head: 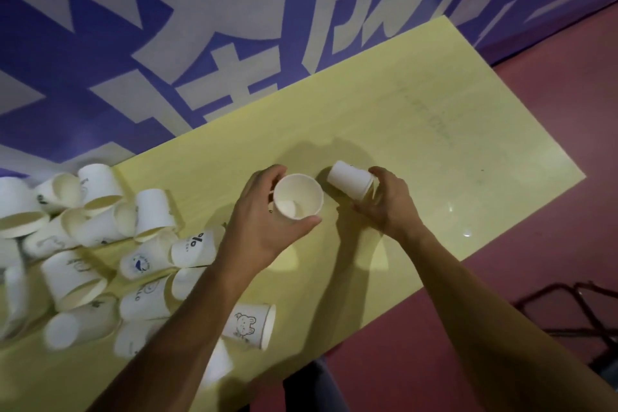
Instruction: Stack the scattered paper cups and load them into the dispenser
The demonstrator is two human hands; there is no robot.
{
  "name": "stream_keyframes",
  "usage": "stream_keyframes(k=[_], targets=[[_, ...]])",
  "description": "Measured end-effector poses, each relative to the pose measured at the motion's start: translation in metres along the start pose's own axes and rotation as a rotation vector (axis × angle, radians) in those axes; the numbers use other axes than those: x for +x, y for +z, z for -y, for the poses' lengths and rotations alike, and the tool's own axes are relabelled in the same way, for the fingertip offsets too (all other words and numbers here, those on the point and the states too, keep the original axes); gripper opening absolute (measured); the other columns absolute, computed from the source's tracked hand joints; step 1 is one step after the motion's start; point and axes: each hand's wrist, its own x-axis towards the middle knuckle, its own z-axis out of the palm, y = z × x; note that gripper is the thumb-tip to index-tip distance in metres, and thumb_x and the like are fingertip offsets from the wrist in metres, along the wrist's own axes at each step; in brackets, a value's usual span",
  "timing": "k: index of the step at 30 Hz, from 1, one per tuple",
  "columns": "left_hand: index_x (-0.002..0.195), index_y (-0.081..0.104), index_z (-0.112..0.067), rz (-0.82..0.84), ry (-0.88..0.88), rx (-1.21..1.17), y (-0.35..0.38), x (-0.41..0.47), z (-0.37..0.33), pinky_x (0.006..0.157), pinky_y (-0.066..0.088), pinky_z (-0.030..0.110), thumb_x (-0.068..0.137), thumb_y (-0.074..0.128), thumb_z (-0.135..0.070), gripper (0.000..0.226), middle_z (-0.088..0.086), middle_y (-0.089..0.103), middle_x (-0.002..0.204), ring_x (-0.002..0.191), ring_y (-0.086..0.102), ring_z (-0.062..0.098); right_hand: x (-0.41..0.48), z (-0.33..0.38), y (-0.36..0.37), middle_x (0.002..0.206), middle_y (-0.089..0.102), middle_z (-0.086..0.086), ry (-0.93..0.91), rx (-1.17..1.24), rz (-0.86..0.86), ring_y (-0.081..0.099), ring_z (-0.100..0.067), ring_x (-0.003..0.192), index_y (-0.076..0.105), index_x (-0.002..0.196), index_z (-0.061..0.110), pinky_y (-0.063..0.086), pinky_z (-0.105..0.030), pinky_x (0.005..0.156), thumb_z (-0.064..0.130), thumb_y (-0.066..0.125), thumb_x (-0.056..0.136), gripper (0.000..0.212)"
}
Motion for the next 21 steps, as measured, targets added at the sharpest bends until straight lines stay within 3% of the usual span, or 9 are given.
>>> stream_keyframes(k=[2,4,9,11,16,18,21], targets=[[0.132,0.053,-0.031,-0.040,0.003,-0.025,-0.028,-0.018,0.014,0.092,0.048,0.019,0.063,0.095,-0.041,0.081,-0.020,0.054,0.122,0.112,0.054,-0.006,-0.002,0.006,0.002,0.125,0.061,-0.003,-0.020,0.077,-0.053,0.061,-0.027,0.113,0.052,0.138,0.014,0.054,-0.036,0.082,0.033,0.086,0.073,0.076],[0.130,0.057,-0.028,-0.110,-0.013,-0.050,-0.055,-0.033,0.029,0.094,0.052,0.026,0.063,0.096,-0.039,0.078,-0.012,0.057,0.122,0.115,0.056,-0.001,-0.010,0.017,-0.001,0.127,0.058,0.003,-0.064,0.136,-0.116,0.060,-0.020,0.112,0.048,0.141,0.015,0.050,-0.028,0.080,0.028,0.085,0.079,0.073],[0.130,0.058,-0.015,-0.308,0.031,-0.018,-0.119,-0.075,0.062,0.094,0.045,0.013,0.069,0.093,-0.039,0.074,-0.004,0.059,0.122,0.114,0.057,0.003,-0.042,0.089,0.001,0.133,0.057,0.006,-0.253,0.195,-0.205,0.062,-0.014,0.102,0.045,0.142,0.022,0.055,-0.029,0.078,0.038,0.089,0.077,0.080],[0.133,0.058,-0.012,-0.359,0.016,-0.042,-0.146,-0.094,0.072,0.094,0.044,0.011,0.071,0.087,-0.039,0.074,-0.002,0.059,0.125,0.115,0.055,0.000,-0.060,0.134,0.014,0.133,0.058,0.008,-0.344,0.195,-0.185,0.062,-0.013,0.100,0.047,0.141,0.024,0.054,-0.027,0.075,0.043,0.090,0.074,0.082],[0.138,0.054,-0.027,-0.425,-0.082,-0.136,-0.217,-0.145,0.114,0.099,0.052,0.034,0.070,0.088,-0.050,0.079,-0.010,0.060,0.131,0.123,0.057,0.011,-0.120,0.245,0.071,0.136,0.058,0.010,-0.543,0.140,-0.057,0.060,-0.010,0.100,0.049,0.146,0.025,0.051,-0.023,0.075,0.053,0.084,0.077,0.083],[0.136,0.054,-0.032,-0.437,-0.115,-0.135,-0.244,-0.166,0.134,0.096,0.054,0.034,0.071,0.090,-0.043,0.076,-0.013,0.059,0.132,0.123,0.057,0.010,-0.145,0.280,0.098,0.133,0.059,0.012,-0.610,0.118,-0.024,0.060,-0.008,0.097,0.050,0.146,0.024,0.048,-0.019,0.073,0.057,0.080,0.079,0.080],[0.135,0.054,-0.032,-0.468,-0.137,-0.097,-0.289,-0.206,0.165,0.090,0.053,0.023,0.071,0.090,-0.033,0.073,-0.015,0.058,0.130,0.119,0.056,0.002,-0.184,0.329,0.147,0.127,0.062,0.014,-0.657,0.113,0.039,0.061,-0.009,0.094,0.055,0.139,0.025,0.050,-0.023,0.070,0.061,0.079,0.080,0.073]])
